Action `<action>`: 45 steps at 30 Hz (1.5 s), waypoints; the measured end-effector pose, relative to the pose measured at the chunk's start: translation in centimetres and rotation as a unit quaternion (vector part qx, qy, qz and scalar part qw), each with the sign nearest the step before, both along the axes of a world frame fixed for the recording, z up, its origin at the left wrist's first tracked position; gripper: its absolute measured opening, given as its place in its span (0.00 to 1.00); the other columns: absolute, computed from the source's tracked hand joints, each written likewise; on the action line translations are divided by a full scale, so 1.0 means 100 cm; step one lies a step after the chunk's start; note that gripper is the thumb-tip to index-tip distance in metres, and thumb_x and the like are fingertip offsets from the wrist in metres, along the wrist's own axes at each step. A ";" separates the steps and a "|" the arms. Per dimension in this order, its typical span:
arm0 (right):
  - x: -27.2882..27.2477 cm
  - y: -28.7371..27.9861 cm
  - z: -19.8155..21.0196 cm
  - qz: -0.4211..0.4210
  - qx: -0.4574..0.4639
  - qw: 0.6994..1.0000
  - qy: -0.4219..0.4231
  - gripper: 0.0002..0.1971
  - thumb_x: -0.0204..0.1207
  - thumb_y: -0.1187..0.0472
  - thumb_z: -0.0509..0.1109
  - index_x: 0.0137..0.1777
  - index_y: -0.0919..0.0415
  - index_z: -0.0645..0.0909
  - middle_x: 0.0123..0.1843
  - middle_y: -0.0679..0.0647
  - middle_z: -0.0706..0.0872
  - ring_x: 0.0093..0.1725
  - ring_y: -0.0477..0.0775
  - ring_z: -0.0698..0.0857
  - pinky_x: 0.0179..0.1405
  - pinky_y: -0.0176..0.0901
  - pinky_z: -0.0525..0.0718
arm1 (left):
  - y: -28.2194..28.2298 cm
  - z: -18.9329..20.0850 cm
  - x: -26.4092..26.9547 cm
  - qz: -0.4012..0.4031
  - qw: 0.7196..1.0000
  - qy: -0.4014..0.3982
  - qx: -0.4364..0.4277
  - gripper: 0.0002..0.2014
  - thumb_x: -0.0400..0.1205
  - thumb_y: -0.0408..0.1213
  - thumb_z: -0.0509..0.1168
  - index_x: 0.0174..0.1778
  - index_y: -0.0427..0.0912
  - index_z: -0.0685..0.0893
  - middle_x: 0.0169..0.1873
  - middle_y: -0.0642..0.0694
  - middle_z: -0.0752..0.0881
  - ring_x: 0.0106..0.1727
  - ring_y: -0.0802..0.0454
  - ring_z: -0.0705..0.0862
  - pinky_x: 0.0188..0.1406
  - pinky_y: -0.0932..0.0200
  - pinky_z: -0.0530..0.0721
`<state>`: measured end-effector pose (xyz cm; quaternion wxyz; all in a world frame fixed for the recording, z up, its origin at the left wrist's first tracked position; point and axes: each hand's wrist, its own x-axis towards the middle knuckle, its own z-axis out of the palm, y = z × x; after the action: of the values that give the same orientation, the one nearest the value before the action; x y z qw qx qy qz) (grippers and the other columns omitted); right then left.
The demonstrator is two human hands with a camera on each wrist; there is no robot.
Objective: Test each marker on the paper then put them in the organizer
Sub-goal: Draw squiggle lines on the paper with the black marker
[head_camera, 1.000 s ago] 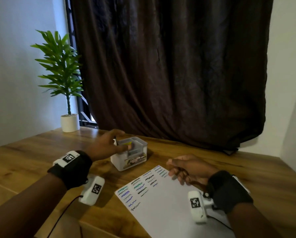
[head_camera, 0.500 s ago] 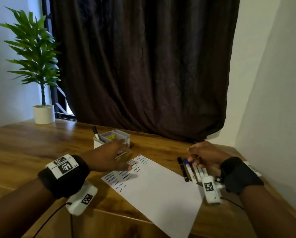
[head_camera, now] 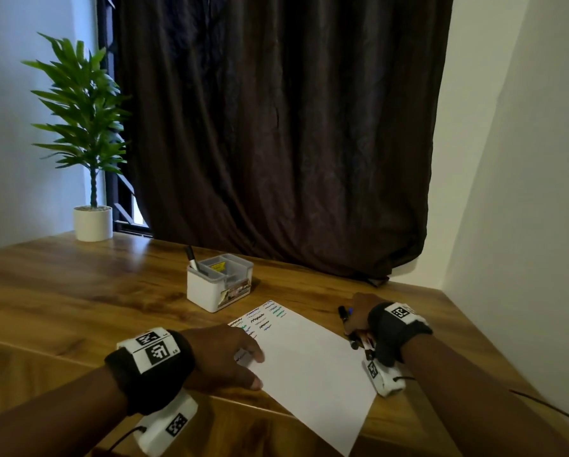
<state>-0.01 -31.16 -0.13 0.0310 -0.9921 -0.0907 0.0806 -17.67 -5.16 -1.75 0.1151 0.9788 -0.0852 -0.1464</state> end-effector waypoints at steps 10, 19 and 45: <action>-0.010 -0.050 0.032 -0.052 0.309 0.950 0.012 0.13 0.77 0.56 0.77 0.47 0.68 0.87 0.42 0.66 0.95 0.26 0.54 0.87 0.27 0.41 0.86 | -0.035 0.003 0.032 -0.074 0.997 0.010 -0.011 0.30 0.79 0.64 0.66 0.76 0.59 0.76 0.81 0.54 0.70 0.81 0.50 0.68 0.79 0.51 0.67; -0.023 -0.021 0.031 0.062 0.598 0.791 0.114 0.05 0.86 0.59 0.69 0.53 0.59 0.85 0.40 0.58 0.90 0.32 0.52 0.86 0.33 0.42 0.86 | -0.017 0.011 0.091 -0.006 0.921 -0.165 -0.353 0.18 0.84 0.58 0.63 0.58 0.50 0.86 0.46 0.60 0.89 0.49 0.62 0.87 0.52 0.60 0.85; 0.014 0.054 -0.022 0.138 0.662 0.734 0.070 0.10 0.75 0.56 0.74 0.54 0.56 0.89 0.36 0.58 0.86 0.30 0.52 0.87 0.28 0.40 0.87 | 0.000 0.002 0.165 -0.156 0.893 -0.132 -0.400 0.11 0.90 0.37 0.57 0.50 0.40 0.83 0.25 0.60 0.77 0.25 0.64 0.73 0.26 0.68 0.71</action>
<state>1.40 -25.73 -2.34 0.6744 -0.6893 -0.2547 0.0724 -1.21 -5.12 -1.53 0.4604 0.8343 -0.3029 0.0140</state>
